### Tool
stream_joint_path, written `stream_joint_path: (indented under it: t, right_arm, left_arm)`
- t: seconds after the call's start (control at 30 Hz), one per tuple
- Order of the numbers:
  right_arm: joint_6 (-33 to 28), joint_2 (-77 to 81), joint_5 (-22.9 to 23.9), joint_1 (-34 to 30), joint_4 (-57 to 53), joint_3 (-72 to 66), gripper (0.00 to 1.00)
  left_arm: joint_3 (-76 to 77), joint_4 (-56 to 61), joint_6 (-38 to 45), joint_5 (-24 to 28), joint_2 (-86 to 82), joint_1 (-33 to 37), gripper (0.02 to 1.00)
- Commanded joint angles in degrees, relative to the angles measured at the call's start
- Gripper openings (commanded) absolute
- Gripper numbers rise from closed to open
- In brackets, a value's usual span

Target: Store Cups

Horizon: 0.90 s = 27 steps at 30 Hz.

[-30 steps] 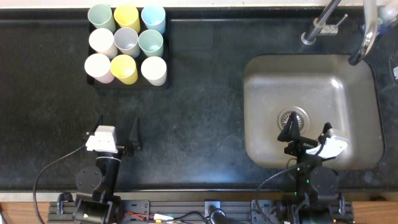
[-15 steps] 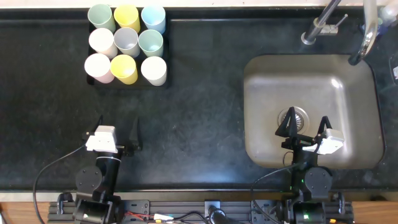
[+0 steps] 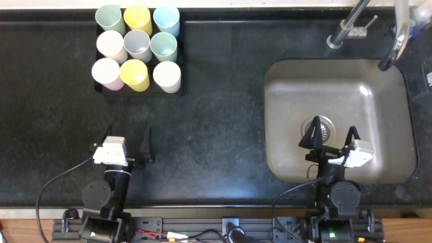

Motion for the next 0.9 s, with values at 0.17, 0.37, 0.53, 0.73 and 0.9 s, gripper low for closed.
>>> stream_joint_path:
  t: [0.17, 0.37, 0.53, 0.73, 0.9]
  right_arm:
    - [-4.72, -0.63, -10.14, 0.33, -0.66, -0.76, 0.998]
    - [-14.38, -0.63, -14.88, 0.26, -0.66, -0.76, 0.998]
    - [-13.75, -0.63, -14.93, 0.22, -0.63, -0.76, 0.998]
    - [-13.73, -0.63, -14.93, 0.22, -0.63, -0.76, 0.996]
    - [-13.73, -0.63, -14.95, 0.26, -0.63, -0.76, 0.996]
  left_arm:
    - [-0.24, 0.09, -0.24, 0.57, -0.46, -0.26, 0.998]
    - [-0.24, 0.09, -0.24, 0.55, -0.46, -0.26, 0.998]
    - [-0.24, 0.09, -0.24, 0.55, -0.46, -0.26, 0.998]
    - [-0.24, 0.11, -0.22, 0.57, -0.46, -0.26, 0.998]
    - [-0.24, 0.11, -0.24, 0.55, -0.46, -0.26, 0.996]
